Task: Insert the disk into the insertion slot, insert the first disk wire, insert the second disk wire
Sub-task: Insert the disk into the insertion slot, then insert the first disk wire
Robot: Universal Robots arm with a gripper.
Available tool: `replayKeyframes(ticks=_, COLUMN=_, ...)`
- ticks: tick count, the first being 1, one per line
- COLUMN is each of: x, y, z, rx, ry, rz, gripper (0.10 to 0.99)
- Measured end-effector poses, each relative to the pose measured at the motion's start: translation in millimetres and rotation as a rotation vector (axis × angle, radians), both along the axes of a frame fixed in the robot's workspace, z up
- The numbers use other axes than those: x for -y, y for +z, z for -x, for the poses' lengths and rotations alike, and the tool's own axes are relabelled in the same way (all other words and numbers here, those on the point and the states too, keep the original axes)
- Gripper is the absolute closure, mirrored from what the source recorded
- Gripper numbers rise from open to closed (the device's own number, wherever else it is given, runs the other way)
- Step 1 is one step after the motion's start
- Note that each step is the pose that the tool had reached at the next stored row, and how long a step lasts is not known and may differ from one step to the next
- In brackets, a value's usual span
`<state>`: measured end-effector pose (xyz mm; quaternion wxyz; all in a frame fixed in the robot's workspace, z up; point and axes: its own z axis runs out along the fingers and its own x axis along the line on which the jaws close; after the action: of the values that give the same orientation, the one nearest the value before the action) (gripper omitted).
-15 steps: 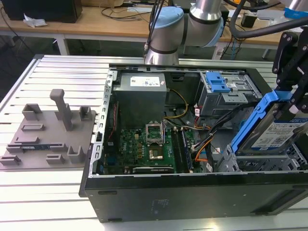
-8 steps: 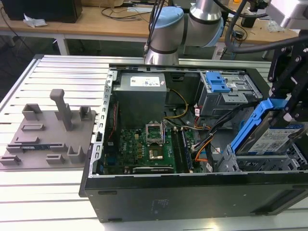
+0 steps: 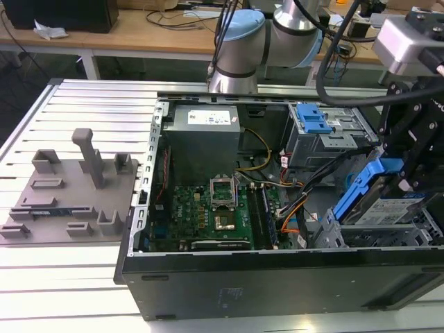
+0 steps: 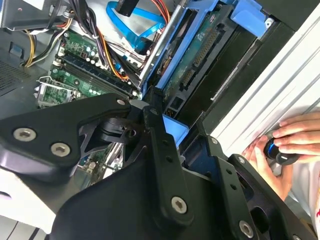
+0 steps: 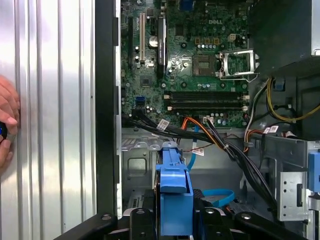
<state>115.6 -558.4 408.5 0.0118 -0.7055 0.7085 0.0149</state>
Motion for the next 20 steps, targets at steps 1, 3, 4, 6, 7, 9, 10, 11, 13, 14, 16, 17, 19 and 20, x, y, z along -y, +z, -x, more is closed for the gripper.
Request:
replayKeyframes(ticks=1, x=0.3, y=-1.9, z=0.0, rx=0.0, ry=0.0, rz=0.0, gripper=0.722)
replayKeyframes(ticks=3, x=0.5, y=-5.2, z=0.0, rx=0.0001, ry=0.0, rz=0.001, gripper=0.71)
replayKeyframes(ticks=4, x=0.5, y=-5.3, z=0.0, rx=0.0, ry=0.0, rz=0.0, gripper=0.71)
replayKeyframes(ticks=6, x=0.5, y=-5.5, z=0.0, rx=0.0001, ry=0.0, rz=0.0, gripper=0.584)
replayKeyframes(ticks=7, x=0.5, y=-5.6, z=0.0, rx=0.0001, ry=0.0, rz=0.0, gripper=0.584)
replayKeyframes(ticks=9, x=0.5, y=-5.6, z=0.0, rx=0.0, ry=0.0, rz=0.0, gripper=0.584)
replayKeyframes(ticks=10, x=0.5, y=-5.6, z=0.0, rx=0.0001, ry=0.0, rz=0.0, gripper=0.584)
replayKeyframes(ticks=11, x=0.5, y=-5.7, z=0.0, rx=0.0001, ry=0.0, rz=0.0, gripper=0.584)
replayKeyframes(ticks=13, x=0.5, y=-5.8, z=0.0, rx=0.0, ry=0.0, rz=0.0, gripper=0.584)
replayKeyframes(ticks=14, x=0.5, y=-5.9, z=0.0, rx=0.0001, ry=0.0, rz=0.0, gripper=0.584)
replayKeyframes(ticks=16, x=0.5, y=-6.0, z=0.0, rx=0.0, ry=0.0, rz=0.0, gripper=0.584)
replayKeyframes(ticks=17, x=0.5, y=-6.1, z=0.0, rx=0.0001, ry=0.0, rz=0.0, gripper=0.584)
replayKeyframes(ticks=19, x=0.5, y=-6.2, z=0.0, rx=0.0, ry=0.0, rz=0.0, gripper=0.584)
replayKeyframes(ticks=20, x=0.5, y=-6.2, z=0.0, rx=0.0001, ry=0.0, rz=0.0, gripper=0.584)
